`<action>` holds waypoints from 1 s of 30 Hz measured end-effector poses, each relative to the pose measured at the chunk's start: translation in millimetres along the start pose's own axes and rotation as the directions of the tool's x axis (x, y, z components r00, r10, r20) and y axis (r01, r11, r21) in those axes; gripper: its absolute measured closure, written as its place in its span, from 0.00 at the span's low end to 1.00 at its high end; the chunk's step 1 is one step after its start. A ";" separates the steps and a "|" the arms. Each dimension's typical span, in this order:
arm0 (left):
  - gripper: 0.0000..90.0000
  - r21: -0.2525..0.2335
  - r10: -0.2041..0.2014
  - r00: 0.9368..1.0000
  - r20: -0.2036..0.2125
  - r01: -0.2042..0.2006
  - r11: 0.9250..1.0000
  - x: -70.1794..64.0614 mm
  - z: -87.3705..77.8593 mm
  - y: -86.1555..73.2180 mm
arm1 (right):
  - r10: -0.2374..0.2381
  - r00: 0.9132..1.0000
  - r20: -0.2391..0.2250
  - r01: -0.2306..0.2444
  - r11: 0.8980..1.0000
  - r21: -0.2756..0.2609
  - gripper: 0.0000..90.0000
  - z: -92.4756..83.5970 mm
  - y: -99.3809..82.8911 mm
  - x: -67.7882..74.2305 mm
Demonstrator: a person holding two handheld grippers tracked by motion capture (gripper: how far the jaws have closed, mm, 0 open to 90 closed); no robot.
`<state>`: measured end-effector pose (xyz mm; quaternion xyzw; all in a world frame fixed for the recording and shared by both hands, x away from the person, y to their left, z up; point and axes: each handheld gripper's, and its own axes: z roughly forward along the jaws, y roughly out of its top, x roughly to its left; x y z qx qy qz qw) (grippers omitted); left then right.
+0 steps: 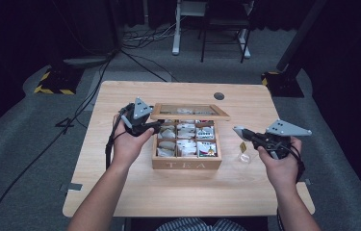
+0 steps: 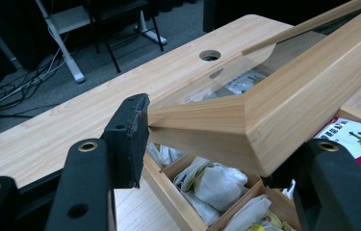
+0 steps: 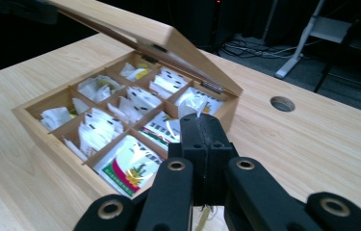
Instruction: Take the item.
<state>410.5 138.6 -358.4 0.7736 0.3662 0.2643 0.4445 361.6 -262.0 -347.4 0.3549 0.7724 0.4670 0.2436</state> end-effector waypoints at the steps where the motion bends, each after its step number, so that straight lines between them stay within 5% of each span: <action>1: 0.50 0.000 0.001 1.000 0.000 -0.001 1.000 0.0 0.0 0.0 | 0.000 1.000 0.000 0.000 1.000 0.000 1.00 0.0 0.0 0.0; 14: 0.50 0.004 0.002 1.000 -0.004 -0.002 1.000 -0.2 0.2 0.3 | 0.070 0.995 0.074 -0.070 0.998 -0.007 1.00 -9.6 -9.9 -35.4; 30: 0.50 0.006 0.002 1.000 -0.006 -0.002 1.000 -0.4 0.3 0.7 | 0.135 0.988 0.070 -0.138 0.990 0.030 1.00 11.1 -38.9 -45.8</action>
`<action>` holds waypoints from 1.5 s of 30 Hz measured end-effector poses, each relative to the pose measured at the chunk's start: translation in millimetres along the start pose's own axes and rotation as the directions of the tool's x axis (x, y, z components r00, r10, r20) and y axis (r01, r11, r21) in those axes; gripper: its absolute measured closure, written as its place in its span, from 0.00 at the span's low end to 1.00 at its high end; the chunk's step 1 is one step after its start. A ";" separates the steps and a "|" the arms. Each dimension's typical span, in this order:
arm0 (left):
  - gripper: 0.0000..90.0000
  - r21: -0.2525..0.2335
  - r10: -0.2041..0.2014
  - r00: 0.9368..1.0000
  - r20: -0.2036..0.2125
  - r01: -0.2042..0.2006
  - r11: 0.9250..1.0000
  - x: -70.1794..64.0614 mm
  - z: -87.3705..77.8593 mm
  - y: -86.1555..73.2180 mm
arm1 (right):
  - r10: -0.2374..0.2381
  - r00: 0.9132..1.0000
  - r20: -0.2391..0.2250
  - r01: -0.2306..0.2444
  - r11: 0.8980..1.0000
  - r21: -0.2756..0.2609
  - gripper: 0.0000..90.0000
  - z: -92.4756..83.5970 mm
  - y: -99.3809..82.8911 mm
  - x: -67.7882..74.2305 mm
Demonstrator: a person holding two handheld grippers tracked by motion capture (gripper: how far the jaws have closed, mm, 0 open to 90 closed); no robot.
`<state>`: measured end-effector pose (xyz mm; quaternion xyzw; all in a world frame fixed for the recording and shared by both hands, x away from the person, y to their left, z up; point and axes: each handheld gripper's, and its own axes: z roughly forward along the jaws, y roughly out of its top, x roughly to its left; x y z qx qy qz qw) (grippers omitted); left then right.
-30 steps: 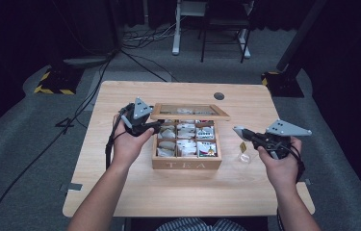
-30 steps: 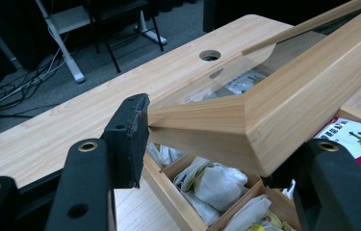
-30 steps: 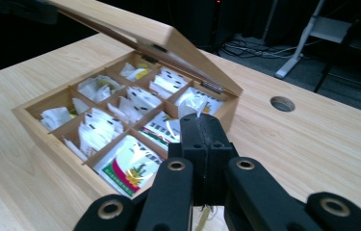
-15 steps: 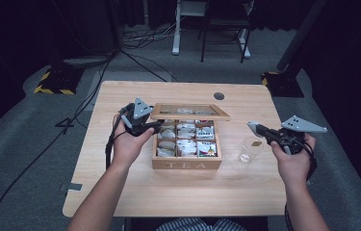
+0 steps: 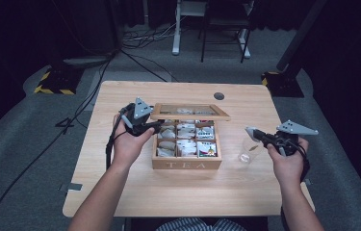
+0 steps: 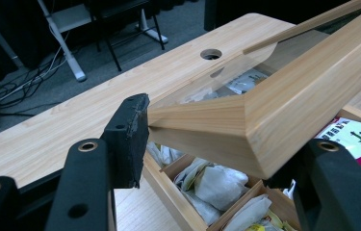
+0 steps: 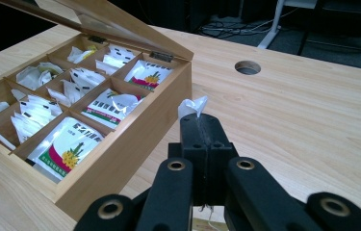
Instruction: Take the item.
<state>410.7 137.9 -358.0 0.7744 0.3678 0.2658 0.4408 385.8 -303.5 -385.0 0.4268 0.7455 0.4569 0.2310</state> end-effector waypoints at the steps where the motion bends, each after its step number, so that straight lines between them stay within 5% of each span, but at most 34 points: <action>1: 0.50 0.000 0.000 1.000 0.000 0.000 1.000 0.0 0.0 0.0 | 0.008 1.000 -0.003 -0.008 1.000 -0.001 1.00 0.2 -1.7 0.0; 11: 0.50 0.000 -0.008 1.000 -0.001 0.008 1.000 -0.2 0.9 0.9 | 0.060 0.998 -0.021 -0.060 0.997 -0.043 1.00 -3.0 -18.3 -3.6; 39: 0.49 0.005 0.005 1.000 -0.005 -0.005 1.000 -0.9 1.7 -0.3 | 0.070 0.997 -0.017 -0.070 0.997 0.011 1.00 7.0 -36.6 -6.8; 40: 0.49 0.006 0.005 1.000 -0.005 -0.005 1.000 -0.9 1.7 -0.3 | 0.073 0.997 -0.013 -0.073 0.997 0.017 0.91 6.7 -36.6 -7.0; 45: 0.49 0.005 0.002 1.000 -0.004 -0.002 1.000 -1.0 1.8 -0.2 | 0.081 0.997 0.003 -0.081 0.997 0.013 0.75 4.3 -34.6 -7.3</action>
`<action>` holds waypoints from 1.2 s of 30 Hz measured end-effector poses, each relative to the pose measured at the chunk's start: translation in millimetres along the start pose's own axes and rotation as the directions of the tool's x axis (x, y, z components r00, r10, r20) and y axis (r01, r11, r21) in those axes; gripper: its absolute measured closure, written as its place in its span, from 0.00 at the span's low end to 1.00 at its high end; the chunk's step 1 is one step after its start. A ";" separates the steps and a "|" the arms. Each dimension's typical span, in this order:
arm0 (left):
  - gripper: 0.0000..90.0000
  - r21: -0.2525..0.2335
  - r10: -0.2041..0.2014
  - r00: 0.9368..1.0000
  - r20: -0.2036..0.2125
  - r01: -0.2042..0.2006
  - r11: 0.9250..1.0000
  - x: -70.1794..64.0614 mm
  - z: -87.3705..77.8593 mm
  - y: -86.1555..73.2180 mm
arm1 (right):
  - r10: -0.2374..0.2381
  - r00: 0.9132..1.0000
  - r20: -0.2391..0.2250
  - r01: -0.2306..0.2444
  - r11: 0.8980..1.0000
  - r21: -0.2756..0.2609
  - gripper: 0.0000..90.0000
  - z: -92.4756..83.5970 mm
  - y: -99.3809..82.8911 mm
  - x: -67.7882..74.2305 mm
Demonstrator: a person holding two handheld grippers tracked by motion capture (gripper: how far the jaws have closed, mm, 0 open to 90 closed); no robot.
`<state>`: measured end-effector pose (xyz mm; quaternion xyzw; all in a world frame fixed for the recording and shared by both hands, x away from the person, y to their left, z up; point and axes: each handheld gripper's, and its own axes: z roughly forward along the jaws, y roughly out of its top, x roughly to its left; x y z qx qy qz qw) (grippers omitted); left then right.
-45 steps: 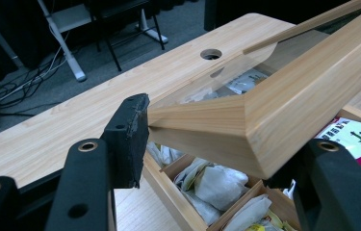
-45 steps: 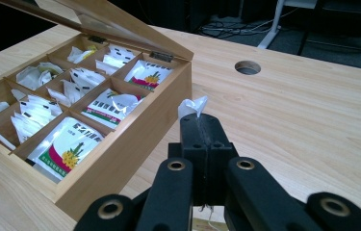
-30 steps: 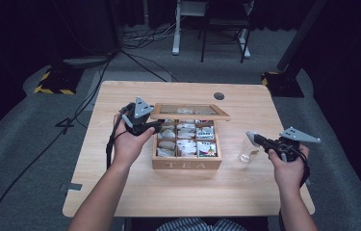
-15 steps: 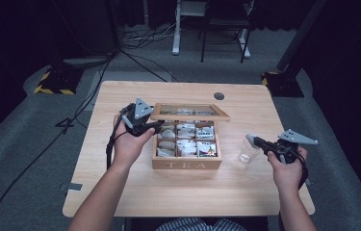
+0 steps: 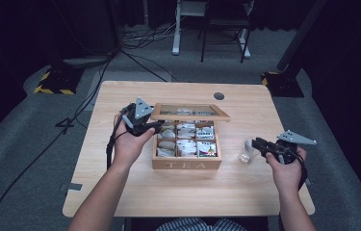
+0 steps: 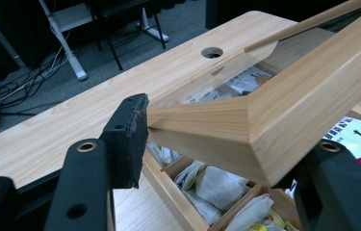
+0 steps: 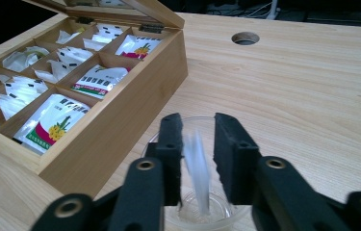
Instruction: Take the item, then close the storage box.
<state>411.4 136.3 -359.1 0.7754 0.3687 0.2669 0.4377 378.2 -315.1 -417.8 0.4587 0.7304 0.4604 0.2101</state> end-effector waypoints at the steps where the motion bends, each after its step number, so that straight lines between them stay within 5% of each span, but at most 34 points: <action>1: 0.49 0.000 0.000 1.000 0.000 0.000 1.000 0.1 0.0 0.1 | -0.002 1.000 0.004 0.002 1.000 -0.002 0.74 -0.4 0.3 -0.1; 8: 0.49 0.003 0.009 1.000 0.000 -0.009 1.000 0.0 -0.1 -0.3 | -0.013 0.998 0.062 0.014 1.000 -0.009 0.63 -8.0 3.8 -7.1; 19: 0.49 0.007 0.004 1.000 0.001 -0.004 1.000 -0.2 -0.2 -0.3 | 0.019 0.986 0.165 -0.025 0.999 0.036 0.53 -27.2 -3.3 -49.0; 36: 0.49 0.014 0.008 1.000 0.006 -0.008 1.000 0.1 0.0 -0.4 | 0.036 0.977 0.210 -0.067 0.987 0.145 0.44 -17.6 -33.5 -80.7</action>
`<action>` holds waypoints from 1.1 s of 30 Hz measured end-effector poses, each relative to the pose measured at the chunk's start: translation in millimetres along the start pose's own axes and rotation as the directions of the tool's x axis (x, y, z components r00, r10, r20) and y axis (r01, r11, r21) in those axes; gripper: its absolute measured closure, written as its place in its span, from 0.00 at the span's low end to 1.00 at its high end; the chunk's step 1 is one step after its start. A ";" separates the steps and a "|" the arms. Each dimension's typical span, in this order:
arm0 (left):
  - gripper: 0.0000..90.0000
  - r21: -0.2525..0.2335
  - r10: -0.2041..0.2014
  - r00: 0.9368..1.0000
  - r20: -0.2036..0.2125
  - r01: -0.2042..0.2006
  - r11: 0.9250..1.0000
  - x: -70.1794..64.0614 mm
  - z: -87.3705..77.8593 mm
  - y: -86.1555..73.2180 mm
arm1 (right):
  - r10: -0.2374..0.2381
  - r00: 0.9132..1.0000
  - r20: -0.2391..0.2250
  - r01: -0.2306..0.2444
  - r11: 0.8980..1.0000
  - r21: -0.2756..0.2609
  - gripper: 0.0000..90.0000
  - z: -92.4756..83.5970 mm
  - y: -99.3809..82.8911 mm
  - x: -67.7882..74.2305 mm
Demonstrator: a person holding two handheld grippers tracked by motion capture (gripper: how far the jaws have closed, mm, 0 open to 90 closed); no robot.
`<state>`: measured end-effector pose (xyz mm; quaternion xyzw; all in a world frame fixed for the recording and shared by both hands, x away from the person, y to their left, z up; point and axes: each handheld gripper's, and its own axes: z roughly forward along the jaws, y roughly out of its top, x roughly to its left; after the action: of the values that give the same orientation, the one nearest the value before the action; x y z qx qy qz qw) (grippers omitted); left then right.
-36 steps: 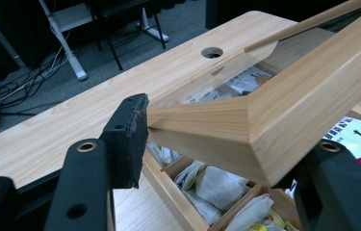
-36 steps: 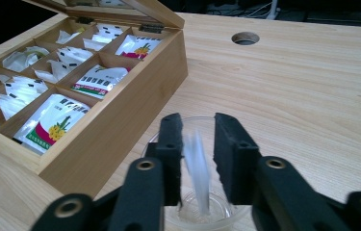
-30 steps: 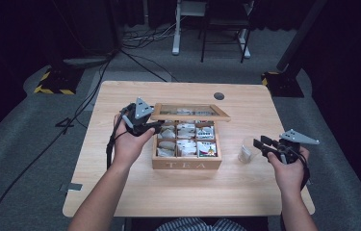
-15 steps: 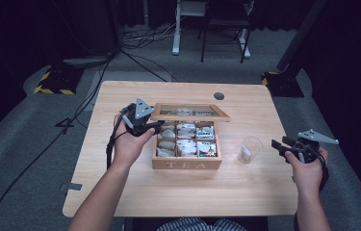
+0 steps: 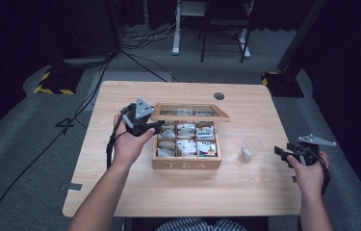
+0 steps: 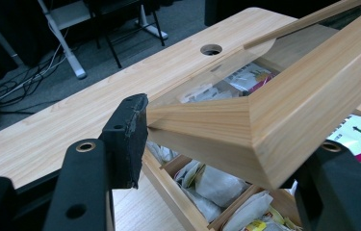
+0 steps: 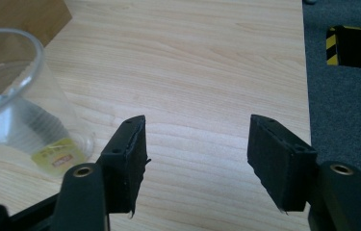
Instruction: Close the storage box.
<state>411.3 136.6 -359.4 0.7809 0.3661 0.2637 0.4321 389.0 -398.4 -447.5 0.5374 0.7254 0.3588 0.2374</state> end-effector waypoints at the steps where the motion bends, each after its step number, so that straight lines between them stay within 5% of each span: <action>1: 0.49 0.001 0.004 1.000 0.001 -0.004 1.000 0.1 0.0 -0.3 | 0.001 1.000 -0.002 -0.001 1.000 0.005 0.44 1.2 -1.0 -0.5; 33: 0.47 0.067 0.073 0.997 -0.023 -0.071 0.995 -19.3 -10.7 -16.4 | 0.031 0.998 -0.051 -0.031 0.999 0.013 0.41 13.3 7.6 -2.7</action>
<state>386.5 132.2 -370.3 0.8040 0.3518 0.2767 0.3915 404.1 -396.2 -450.1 0.5407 0.7250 0.3716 0.2098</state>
